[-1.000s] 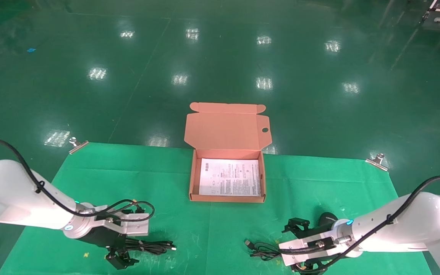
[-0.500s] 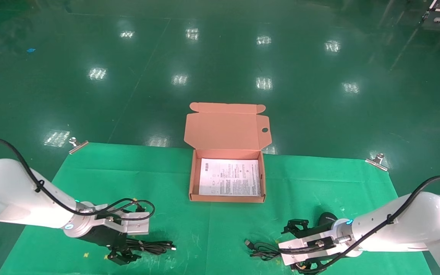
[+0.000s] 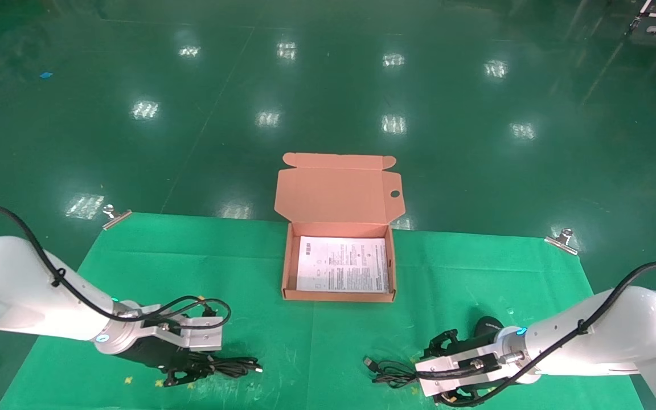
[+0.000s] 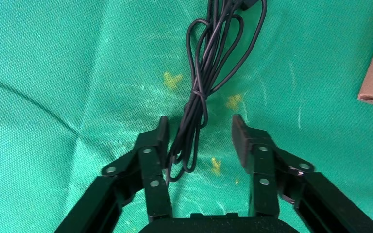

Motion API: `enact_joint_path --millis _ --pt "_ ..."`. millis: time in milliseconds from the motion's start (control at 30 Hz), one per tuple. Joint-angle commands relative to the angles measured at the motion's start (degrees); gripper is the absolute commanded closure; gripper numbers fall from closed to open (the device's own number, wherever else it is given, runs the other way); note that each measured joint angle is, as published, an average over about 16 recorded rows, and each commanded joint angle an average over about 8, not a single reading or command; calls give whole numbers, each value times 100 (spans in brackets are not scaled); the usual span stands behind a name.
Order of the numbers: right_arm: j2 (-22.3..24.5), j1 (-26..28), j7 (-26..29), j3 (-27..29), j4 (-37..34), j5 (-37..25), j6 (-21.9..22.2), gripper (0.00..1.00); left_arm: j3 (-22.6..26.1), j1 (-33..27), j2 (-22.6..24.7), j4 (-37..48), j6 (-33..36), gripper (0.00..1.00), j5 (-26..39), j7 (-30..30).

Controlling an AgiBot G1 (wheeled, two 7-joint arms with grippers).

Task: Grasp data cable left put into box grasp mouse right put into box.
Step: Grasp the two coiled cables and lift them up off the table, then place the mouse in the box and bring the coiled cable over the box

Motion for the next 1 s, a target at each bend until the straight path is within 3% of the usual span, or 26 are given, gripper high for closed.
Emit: enact_joint_path --millis 33,600,800,1000 --pt "1 -1 1 0 4 1 -3 100 1 0 -2 -5 3 100 1 -1" --pt "59 62 62 32 21 8 -14 100 -51 -47 -186 -202 138 100 -88 187" --pt "425 458 436 340 299 188 -3 100 -158 -255 -683 -829 384 100 -204 329" --pt "661 1033 943 758 752 439 152 100 -240 -611 -1120 -1886 227 100 -30 -69"
